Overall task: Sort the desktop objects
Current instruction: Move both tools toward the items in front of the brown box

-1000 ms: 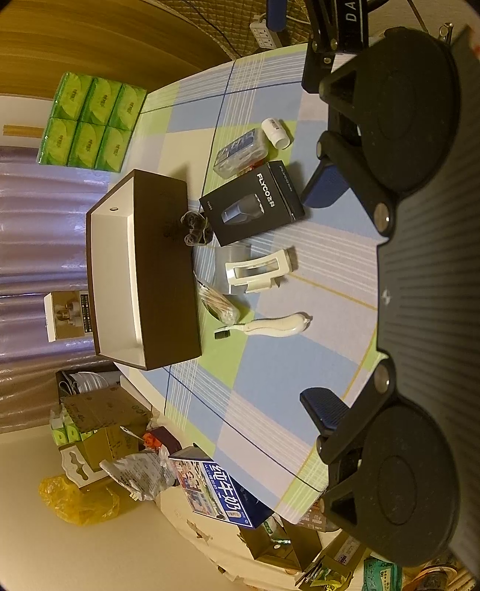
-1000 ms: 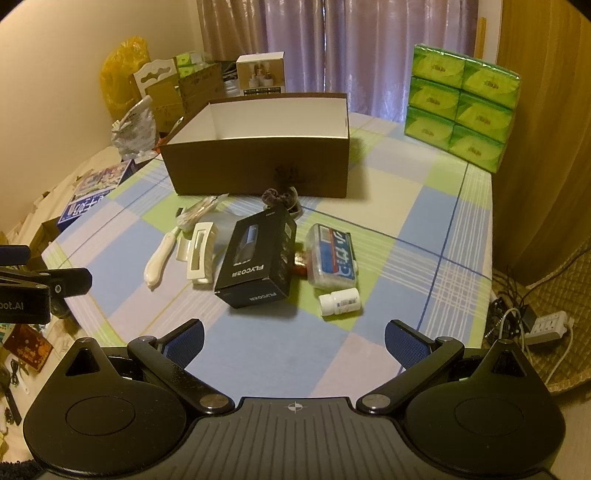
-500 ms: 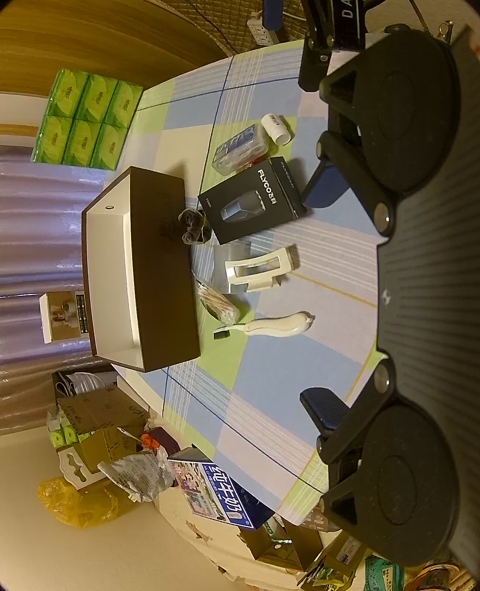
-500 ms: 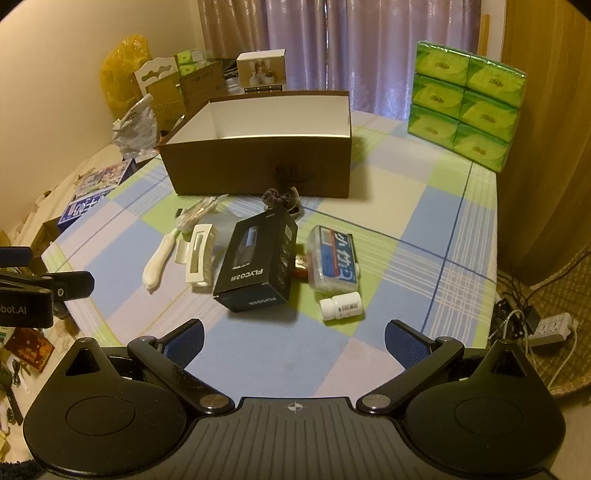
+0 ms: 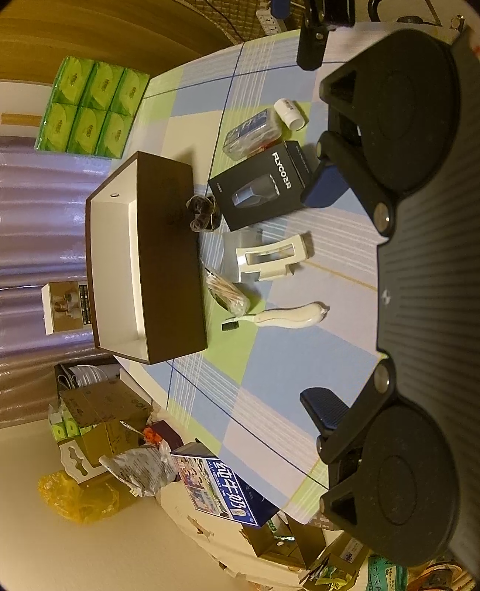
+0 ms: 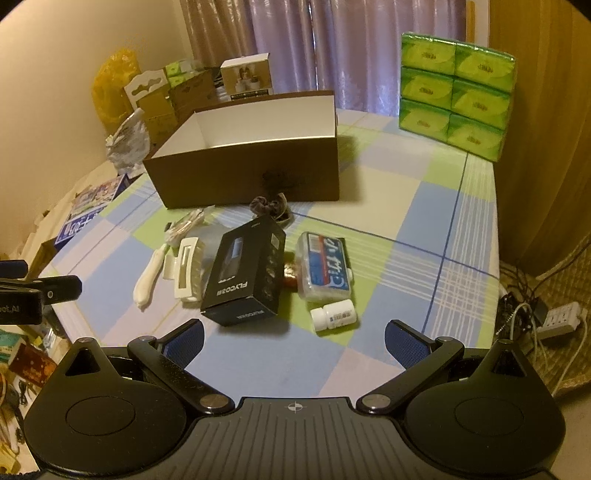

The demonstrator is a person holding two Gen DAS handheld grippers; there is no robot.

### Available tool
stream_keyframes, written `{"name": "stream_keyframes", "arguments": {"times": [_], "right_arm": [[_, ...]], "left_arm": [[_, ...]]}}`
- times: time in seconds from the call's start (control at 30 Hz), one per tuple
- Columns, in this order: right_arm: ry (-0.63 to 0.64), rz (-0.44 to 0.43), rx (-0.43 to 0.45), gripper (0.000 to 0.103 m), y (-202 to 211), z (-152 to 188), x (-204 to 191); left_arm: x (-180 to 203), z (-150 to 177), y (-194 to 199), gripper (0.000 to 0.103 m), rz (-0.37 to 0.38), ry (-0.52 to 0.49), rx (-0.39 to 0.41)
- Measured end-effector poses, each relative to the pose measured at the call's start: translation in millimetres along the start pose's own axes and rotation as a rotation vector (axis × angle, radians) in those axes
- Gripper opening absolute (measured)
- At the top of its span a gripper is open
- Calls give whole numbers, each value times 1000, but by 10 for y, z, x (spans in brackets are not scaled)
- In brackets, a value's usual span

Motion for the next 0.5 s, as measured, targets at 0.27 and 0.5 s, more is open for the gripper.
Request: {"name": "stream_keyframes", "arguments": {"times": [0.27,0.5], "right_arm": [[-11,-15,32,101,-144,6,88],[-17,-25,53,101,-315,-10,199]], "left_arm": [[-122,-30,-205,102,-24,21,-16],[-276,-57,-464,102,-29,49,-37]]}}
Point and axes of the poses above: each gripper's, at about its wrist camera, not at the fingertips, and y roughly against the way its jaws point, x to its right, z to its underside, the point moved 1 cm from there along -y, roughly the way its jaws point, and after that the axes turned 11 degrees about y, right-handed, at the moved point
